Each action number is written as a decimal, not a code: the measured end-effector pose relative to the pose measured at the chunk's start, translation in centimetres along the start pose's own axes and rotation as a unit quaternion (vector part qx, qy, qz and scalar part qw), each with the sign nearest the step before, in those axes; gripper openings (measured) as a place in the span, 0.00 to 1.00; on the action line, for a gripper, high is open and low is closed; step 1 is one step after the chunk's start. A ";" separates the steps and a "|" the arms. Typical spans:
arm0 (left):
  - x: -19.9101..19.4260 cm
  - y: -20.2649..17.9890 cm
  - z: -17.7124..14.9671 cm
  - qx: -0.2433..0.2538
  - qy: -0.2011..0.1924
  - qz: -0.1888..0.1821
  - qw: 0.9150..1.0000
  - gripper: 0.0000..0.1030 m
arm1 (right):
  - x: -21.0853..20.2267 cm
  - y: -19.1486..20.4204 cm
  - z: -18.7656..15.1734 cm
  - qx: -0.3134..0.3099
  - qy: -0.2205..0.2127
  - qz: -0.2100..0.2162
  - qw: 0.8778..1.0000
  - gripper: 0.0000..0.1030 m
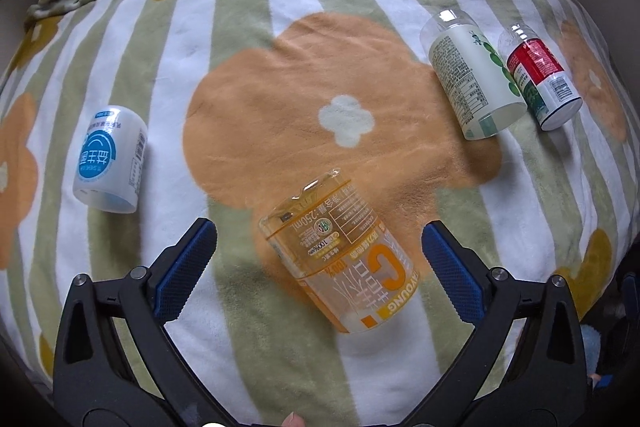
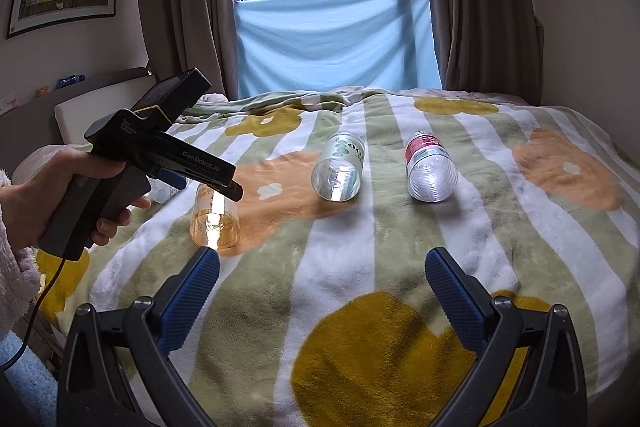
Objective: Flip cup upside down
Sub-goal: 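Lower the cup onto the bed cover and open the left tool, then move the right tool to the cup and close on it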
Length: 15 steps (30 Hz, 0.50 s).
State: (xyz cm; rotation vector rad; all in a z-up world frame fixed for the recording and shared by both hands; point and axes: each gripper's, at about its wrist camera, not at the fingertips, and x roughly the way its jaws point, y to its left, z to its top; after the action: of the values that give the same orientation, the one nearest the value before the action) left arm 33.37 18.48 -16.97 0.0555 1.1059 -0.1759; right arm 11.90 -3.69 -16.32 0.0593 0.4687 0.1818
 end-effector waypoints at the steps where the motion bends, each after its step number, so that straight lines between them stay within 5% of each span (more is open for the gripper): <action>1: -0.8 0.3 -0.3 -0.002 -0.007 -0.002 1.000 0.99 | 0.0 0.0 0.3 0.000 0.002 0.001 1.000 1.00; 8: -8.5 3.1 -5.3 -0.024 -0.099 0.000 0.995 1.00 | -0.5 0.5 7.0 -0.038 0.015 0.028 0.999 1.00; 12: -10.9 4.7 -9.0 -0.051 -0.122 -0.032 0.991 1.00 | 1.8 3.1 12.1 -0.075 0.094 0.100 0.988 1.00; 15: -11.4 5.2 -11.8 -0.053 -0.133 -0.034 0.989 1.00 | 5.3 6.4 14.3 -0.110 0.189 0.135 0.966 1.00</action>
State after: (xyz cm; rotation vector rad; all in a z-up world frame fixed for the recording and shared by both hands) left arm 18.88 26.48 -12.31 -0.0980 0.8494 -0.1790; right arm 21.99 3.39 -5.31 -0.1338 0.8195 0.5171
